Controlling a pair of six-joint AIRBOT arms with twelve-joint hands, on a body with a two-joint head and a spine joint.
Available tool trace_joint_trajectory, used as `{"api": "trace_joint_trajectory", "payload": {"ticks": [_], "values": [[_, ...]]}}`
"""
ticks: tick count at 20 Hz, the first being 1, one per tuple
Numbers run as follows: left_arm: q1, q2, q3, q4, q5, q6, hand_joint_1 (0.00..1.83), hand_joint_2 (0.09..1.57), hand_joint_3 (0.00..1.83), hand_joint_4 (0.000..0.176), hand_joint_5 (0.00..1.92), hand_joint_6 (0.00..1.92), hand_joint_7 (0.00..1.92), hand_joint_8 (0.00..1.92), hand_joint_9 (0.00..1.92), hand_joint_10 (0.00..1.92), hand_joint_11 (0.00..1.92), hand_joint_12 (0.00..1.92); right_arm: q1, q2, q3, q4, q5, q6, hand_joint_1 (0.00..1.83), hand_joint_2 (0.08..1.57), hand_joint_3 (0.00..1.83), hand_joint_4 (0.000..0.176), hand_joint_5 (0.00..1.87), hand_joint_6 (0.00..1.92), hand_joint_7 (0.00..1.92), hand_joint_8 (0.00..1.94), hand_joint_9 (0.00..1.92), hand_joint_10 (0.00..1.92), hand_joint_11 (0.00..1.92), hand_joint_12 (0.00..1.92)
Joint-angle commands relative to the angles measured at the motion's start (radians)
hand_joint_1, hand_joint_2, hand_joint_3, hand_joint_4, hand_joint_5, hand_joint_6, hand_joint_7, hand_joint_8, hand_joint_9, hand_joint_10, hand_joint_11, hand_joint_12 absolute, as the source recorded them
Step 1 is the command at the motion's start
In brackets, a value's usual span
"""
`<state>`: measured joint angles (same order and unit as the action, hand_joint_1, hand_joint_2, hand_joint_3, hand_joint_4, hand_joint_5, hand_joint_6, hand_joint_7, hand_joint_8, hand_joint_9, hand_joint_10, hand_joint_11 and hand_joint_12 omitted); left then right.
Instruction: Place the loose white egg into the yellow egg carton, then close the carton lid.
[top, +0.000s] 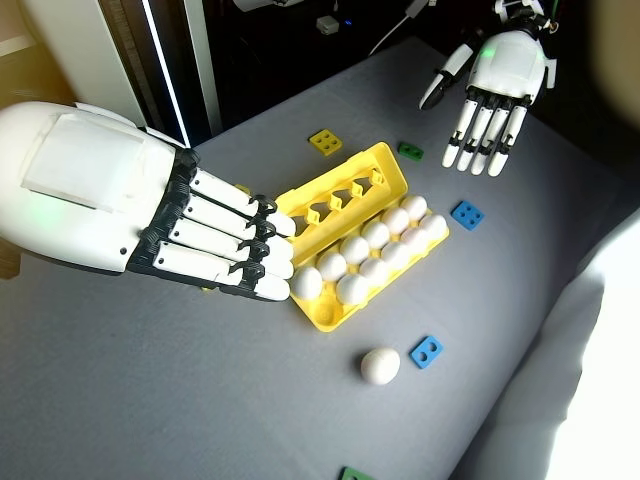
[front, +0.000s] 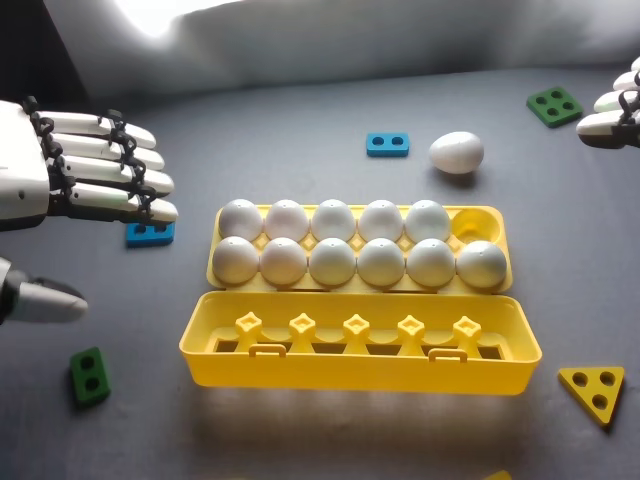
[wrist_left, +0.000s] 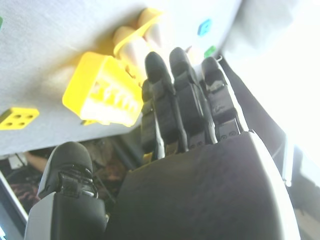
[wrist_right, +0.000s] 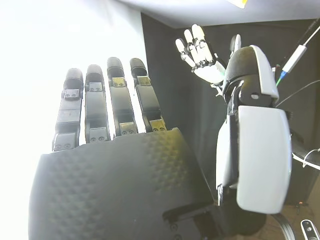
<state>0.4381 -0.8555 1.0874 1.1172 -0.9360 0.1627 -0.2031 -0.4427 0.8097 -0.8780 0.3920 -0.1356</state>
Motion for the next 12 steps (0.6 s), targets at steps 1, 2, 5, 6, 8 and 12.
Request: {"api": "trace_joint_trajectory", "payload": {"ticks": [1,2,5,6,8,12], "values": [[-0.011,0.024,0.008,-0.068,-0.051,-0.004,0.0,1.19,0.03,0.0,0.22,0.0,0.17,0.0,0.11,0.0,0.0,0.16,0.017,0.011,-0.001,0.038,0.064,-0.001,0.0,1.17,0.03,0.0,0.15,0.0,0.11,0.0,0.06,0.0,0.0,0.11],[-0.011,0.024,0.008,-0.068,-0.051,-0.005,0.0,1.2,0.02,0.0,0.22,0.0,0.16,0.0,0.11,0.0,0.0,0.14,0.018,0.011,-0.001,0.039,0.062,-0.001,0.0,1.18,0.02,0.0,0.13,0.0,0.1,0.0,0.06,0.0,0.0,0.11],[-0.011,0.024,0.004,-0.063,-0.051,-0.008,0.0,1.21,0.01,0.0,0.22,0.0,0.16,0.0,0.11,0.0,0.0,0.14,0.019,0.01,-0.001,0.099,0.04,-0.055,0.0,1.18,0.0,0.0,0.16,0.0,0.12,0.0,0.07,0.0,0.0,0.16],[-0.011,0.024,0.005,-0.056,-0.051,-0.01,0.0,1.21,0.01,0.0,0.21,0.0,0.16,0.0,0.1,0.0,0.0,0.13,0.022,0.01,-0.001,0.155,0.002,-0.125,0.0,1.18,0.0,0.0,0.16,0.0,0.13,0.0,0.07,0.0,0.0,0.16],[-0.011,0.024,0.008,-0.046,-0.051,-0.015,0.0,1.21,0.01,0.0,0.21,0.0,0.15,0.0,0.09,0.0,0.0,0.12,0.022,0.004,0.002,0.323,-0.037,-0.352,0.0,1.18,0.0,0.0,0.19,0.0,0.14,0.0,0.09,0.0,0.0,0.23],[-0.011,0.023,0.017,-0.036,-0.051,-0.037,0.0,1.21,0.0,0.0,0.2,0.0,0.15,0.0,0.1,0.0,0.0,0.11,0.035,-0.058,0.071,0.349,-0.071,-0.417,0.0,1.18,0.0,0.0,0.15,0.0,0.11,0.0,0.06,0.0,0.0,0.19]]}}
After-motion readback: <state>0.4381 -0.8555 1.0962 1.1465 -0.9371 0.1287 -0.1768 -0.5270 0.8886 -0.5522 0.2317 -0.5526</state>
